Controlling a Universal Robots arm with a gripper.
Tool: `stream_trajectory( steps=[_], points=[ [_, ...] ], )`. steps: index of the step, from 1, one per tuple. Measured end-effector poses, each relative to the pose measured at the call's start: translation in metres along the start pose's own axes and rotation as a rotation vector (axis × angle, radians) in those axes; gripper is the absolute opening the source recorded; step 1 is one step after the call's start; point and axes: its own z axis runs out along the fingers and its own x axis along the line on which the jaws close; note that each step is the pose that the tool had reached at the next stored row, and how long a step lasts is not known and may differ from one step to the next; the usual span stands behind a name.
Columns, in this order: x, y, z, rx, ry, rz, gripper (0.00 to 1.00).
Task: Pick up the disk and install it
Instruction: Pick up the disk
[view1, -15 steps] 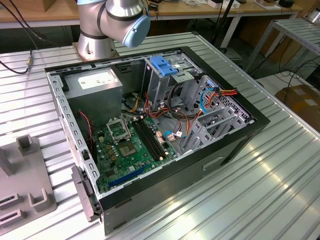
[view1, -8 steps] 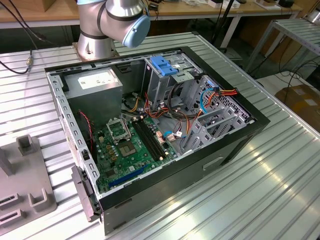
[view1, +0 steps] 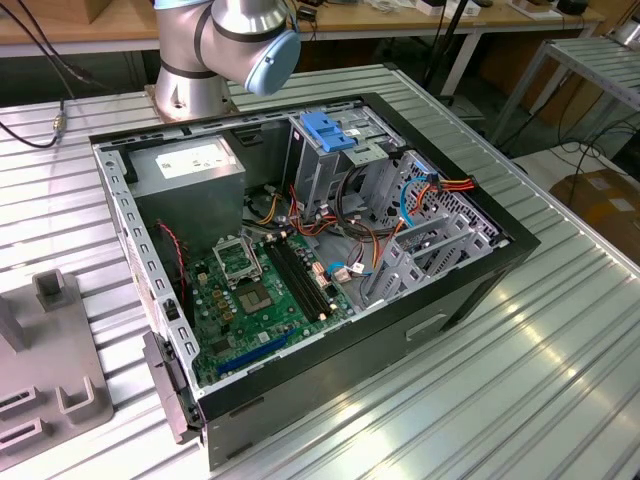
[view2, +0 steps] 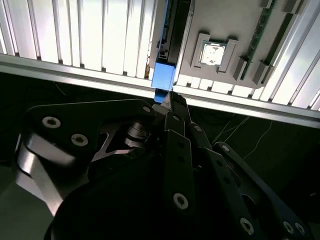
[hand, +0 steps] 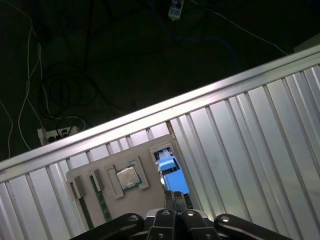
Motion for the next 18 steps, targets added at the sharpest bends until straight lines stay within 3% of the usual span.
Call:
stream_trajectory(
  steps=[6, 10, 18],
  points=[
    [0.0000, 0.0000, 0.0000, 0.0000, 0.0000, 0.000, 0.11],
    [0.0000, 0.0000, 0.0000, 0.0000, 0.0000, 0.000, 0.30],
    [0.0000, 0.0000, 0.0001, 0.0000, 0.0003, -0.009, 0.30]
  ],
)
